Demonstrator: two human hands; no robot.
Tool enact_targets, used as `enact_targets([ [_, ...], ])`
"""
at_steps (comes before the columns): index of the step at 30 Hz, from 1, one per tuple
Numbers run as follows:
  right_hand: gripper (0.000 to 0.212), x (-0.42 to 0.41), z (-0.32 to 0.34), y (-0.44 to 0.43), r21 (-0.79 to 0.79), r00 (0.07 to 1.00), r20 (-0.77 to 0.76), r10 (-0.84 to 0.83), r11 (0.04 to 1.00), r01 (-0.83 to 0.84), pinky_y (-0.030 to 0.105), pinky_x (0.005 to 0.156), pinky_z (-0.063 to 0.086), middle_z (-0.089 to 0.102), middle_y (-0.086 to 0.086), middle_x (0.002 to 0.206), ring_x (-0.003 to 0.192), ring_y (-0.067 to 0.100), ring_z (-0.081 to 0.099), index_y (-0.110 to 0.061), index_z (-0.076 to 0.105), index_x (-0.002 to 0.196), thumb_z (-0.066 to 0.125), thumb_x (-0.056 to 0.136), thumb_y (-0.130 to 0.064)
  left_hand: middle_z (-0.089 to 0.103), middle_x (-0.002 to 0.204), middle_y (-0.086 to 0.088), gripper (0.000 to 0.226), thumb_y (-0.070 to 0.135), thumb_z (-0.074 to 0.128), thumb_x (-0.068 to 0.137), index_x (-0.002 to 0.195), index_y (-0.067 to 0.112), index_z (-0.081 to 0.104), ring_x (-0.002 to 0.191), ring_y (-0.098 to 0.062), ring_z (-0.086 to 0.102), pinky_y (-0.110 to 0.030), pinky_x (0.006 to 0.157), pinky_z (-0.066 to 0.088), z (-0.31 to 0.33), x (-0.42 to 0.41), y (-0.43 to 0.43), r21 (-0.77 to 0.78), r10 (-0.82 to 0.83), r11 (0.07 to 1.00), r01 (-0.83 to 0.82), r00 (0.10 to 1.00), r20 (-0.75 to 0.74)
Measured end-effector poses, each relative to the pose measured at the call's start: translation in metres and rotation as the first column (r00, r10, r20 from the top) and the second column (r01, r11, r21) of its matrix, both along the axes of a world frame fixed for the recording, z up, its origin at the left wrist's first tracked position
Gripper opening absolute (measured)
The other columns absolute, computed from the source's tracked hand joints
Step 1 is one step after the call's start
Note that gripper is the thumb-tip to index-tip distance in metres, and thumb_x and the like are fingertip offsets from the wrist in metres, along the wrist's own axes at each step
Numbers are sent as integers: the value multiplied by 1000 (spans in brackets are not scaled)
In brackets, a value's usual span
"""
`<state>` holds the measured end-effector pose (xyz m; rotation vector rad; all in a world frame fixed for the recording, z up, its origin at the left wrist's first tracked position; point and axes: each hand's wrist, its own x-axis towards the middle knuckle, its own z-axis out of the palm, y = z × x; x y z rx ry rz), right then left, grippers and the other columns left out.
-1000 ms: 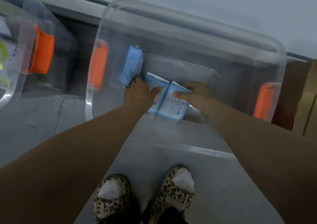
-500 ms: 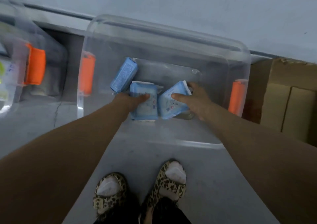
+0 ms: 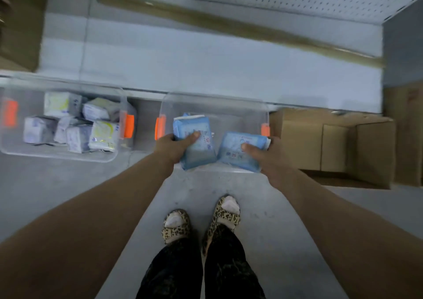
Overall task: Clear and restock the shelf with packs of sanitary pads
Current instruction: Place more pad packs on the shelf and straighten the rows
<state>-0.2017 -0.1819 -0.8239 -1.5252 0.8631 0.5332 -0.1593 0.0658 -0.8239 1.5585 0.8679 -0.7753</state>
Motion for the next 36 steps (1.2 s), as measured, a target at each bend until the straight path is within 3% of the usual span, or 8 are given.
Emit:
enact_targets([
  [6, 111, -5, 135, 12, 17, 994, 61, -88, 996, 87, 40, 71, 62, 74, 7, 105, 89, 21, 74, -8, 63, 118, 95, 29, -67, 65, 84, 2, 28, 35, 78, 84, 101, 15, 68, 58, -3, 51, -11, 39, 36, 156, 0, 5, -10, -60, 998, 62, 990, 127],
  [10, 114, -9, 224, 18, -13, 983, 147, -106, 994, 109, 45, 71, 63, 74, 15, 104, 89, 28, 75, -2, 62, 118, 93, 32, -71, 74, 96, -9, 62, 53, 90, 59, 101, 11, 72, 62, -7, 68, -25, 63, 59, 255, 7, 19, -122, -110, 984, 132, 979, 169],
  [12, 108, -11, 269, 23, 1, 975, 183, -126, 992, 128, 51, 78, 62, 73, 16, 106, 90, 30, 75, -3, 62, 117, 92, 38, -70, 75, 91, -7, 60, 56, 91, 55, 94, 13, 73, 65, -16, 68, -28, 60, 59, 301, 12, 26, -126, -130, 979, 160, 967, 220],
  [15, 65, -14, 344, 32, -48, 948, 289, -136, 987, 156, 26, 56, 58, 68, 12, 92, 73, 21, 68, 1, 60, 100, 91, 68, -46, 67, 74, -6, 34, 45, 82, 73, 84, 16, 68, 44, -10, 46, -17, 38, 33, 371, 17, 33, -122, -155, 972, 199, 941, 302],
  [17, 43, -16, 382, 34, -52, 908, 372, -194, 972, 229, 22, 49, 50, 62, 11, 87, 68, 17, 62, -5, 54, 97, 87, 78, -24, 62, 73, -6, 28, 40, 78, 79, 88, 17, 66, 41, -8, 42, -17, 38, 33, 412, 24, 35, -137, -174, 962, 234, 919, 353],
  [22, 36, -13, 470, 26, 28, 833, 512, -209, 973, 228, 35, 66, 59, 74, 13, 102, 81, 22, 72, -6, 67, 110, 84, 79, -13, 56, 71, -4, 26, 40, 73, 87, 98, 19, 64, 38, -7, 47, -18, 39, 42, 513, 40, 28, -127, -216, 937, 325, 826, 520],
  [25, 28, -10, 518, 17, 40, 790, 575, -212, 972, 232, 48, 82, 57, 73, 21, 109, 91, 31, 71, -6, 70, 106, 81, 83, -15, 70, 92, -5, 33, 37, 75, 86, 113, 19, 66, 52, -12, 66, -21, 48, 55, 569, 45, 19, -167, -187, 921, 353, 775, 604],
  [36, 27, 28, 651, -29, 114, 558, 802, -216, 970, 213, 35, 71, 54, 76, 15, 104, 88, 28, 72, -8, 69, 110, 74, 90, -25, 71, 107, -7, 33, 34, 72, 89, 117, 18, 63, 71, -25, 76, -24, 60, 61, 698, 57, -29, -310, -24, 868, 389, 656, 755],
])
